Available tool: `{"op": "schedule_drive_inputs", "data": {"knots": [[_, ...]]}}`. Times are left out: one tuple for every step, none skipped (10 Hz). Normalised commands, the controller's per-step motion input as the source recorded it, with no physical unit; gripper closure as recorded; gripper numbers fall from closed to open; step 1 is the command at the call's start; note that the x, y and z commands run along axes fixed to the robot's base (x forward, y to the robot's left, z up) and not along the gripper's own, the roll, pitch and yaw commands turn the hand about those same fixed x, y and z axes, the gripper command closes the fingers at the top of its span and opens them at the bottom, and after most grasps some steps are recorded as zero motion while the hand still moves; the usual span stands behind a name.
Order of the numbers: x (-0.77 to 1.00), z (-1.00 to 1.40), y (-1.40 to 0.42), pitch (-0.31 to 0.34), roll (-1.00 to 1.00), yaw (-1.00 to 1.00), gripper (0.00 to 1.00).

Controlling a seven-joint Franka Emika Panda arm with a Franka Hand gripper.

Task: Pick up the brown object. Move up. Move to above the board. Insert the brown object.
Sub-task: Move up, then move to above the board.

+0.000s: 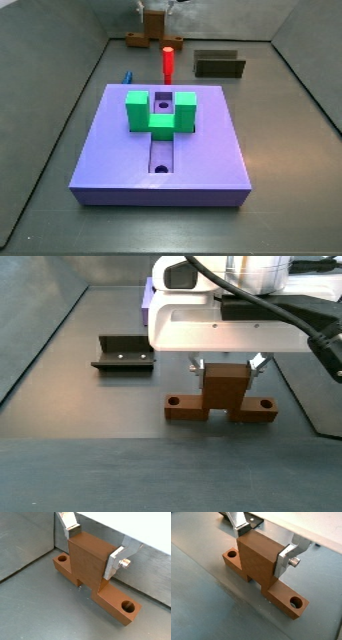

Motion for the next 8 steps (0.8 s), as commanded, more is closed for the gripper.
{"op": "schedule_drive_inputs", "data": {"knots": [[0.0, 0.83, 0.0, 0.0, 0.0, 0.0, 1.0], [0.02, 0.8, -0.03, 0.014, 0.01, -0.03, 1.0], [0.0, 0.67, -0.04, 0.038, 0.02, -0.04, 1.0], [0.02, 0.29, -0.02, 0.037, 0.07, -0.01, 1.0], [0.0, 1.4, 0.0, 0.0, 0.0, 0.0, 1.0], [-0.03, 1.4, 0.0, 0.02, -0.03, 0.01, 1.0], [-0.05, 1.4, -0.01, 0.024, 0.0, 0.0, 1.0], [0.01, 1.4, 0.0, 0.021, 0.01, 0.0, 1.0]]}}
